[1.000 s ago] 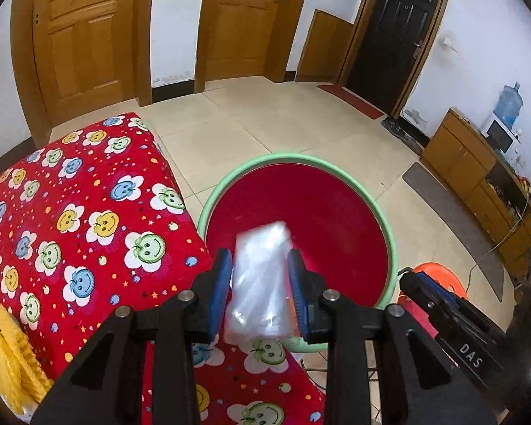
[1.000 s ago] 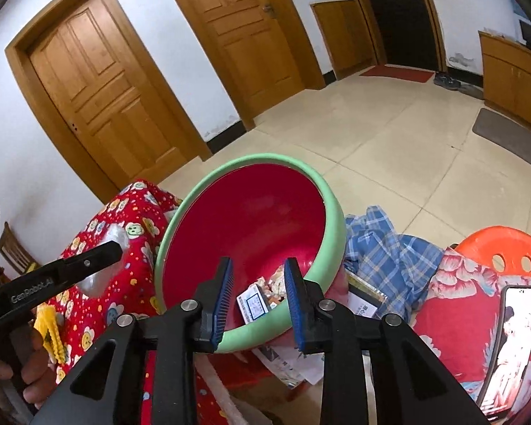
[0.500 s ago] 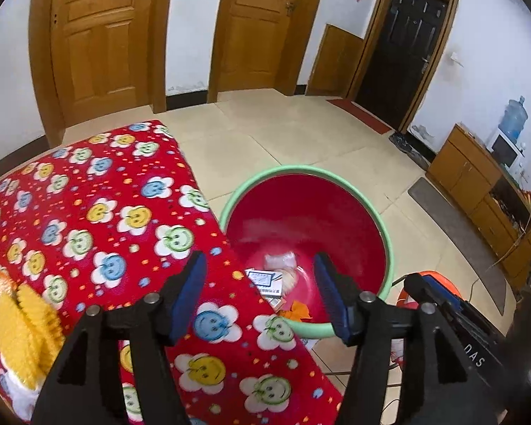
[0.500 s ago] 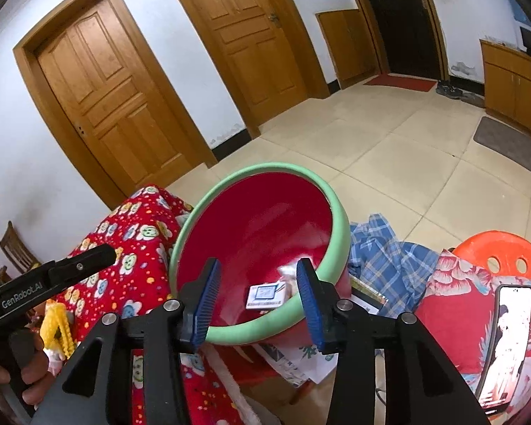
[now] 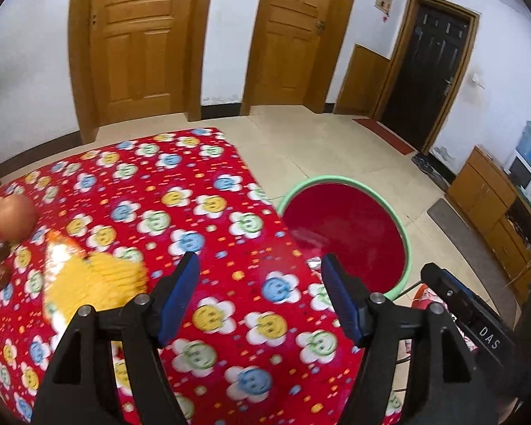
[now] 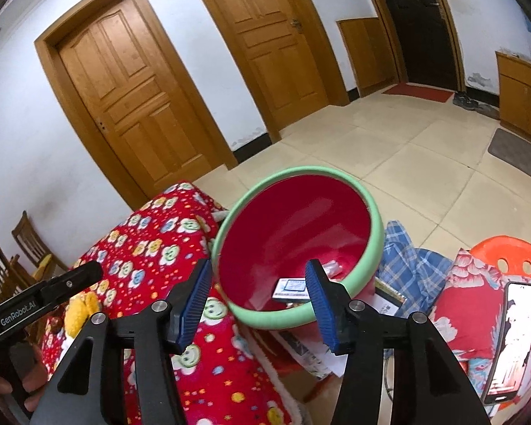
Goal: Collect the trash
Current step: 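Move both tools back over the table toward the remaining items, then grasp the white cloth with the left tool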
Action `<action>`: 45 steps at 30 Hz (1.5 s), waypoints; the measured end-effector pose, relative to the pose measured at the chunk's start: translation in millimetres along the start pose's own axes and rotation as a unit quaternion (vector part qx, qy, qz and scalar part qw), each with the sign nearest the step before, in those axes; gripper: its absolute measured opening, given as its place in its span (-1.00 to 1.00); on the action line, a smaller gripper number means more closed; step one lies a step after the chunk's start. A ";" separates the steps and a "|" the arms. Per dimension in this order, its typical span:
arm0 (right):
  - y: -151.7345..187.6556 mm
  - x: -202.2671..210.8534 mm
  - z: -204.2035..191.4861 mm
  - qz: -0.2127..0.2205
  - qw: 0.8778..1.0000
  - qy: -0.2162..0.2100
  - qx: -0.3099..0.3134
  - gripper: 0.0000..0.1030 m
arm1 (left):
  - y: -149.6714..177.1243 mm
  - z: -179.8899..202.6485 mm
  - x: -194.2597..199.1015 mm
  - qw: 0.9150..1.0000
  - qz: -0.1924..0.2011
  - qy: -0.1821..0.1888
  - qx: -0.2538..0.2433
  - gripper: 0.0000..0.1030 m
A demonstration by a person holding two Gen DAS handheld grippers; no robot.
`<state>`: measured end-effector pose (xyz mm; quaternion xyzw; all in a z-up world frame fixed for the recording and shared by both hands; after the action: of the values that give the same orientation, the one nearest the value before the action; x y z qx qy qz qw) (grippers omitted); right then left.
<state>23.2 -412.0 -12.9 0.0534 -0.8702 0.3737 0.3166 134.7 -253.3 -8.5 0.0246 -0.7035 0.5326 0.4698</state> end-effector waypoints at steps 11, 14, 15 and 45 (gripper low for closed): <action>24.6 -1.6 -34.0 -0.021 0.999 -0.018 0.023 0.15 | 32.9 -60.9 30.4 0.998 -0.001 -0.048 0.038 0.37; 31.2 -2.1 -41.9 -0.026 0.999 -0.022 0.029 0.17 | 44.7 -78.9 35.5 0.997 -0.003 -0.061 0.053 0.37; 34.0 -2.8 -45.0 -0.029 0.999 -0.023 0.031 0.17 | 49.2 -85.1 36.5 0.996 -0.006 -0.065 0.058 0.37; 74.4 -26.6 -80.5 -0.086 0.993 -0.031 0.071 0.18 | 127.5 -140.2 13.3 0.987 -0.074 -0.059 0.128 -0.27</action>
<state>60.9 -307.6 -32.6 0.1621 -0.8432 0.4040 0.3155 148.1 -83.8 -93.2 0.1679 -0.6519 0.5798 0.4589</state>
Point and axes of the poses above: each gripper's, at about its wrist camera, not at the fingertips, and x roughly against the way its jaws point, z to its right, y to its underside, the point moved 7 cm from there along -x, roughly the way its jaws point, and after that the axes turned 13 degrees about -x, right-handed, at the moved point
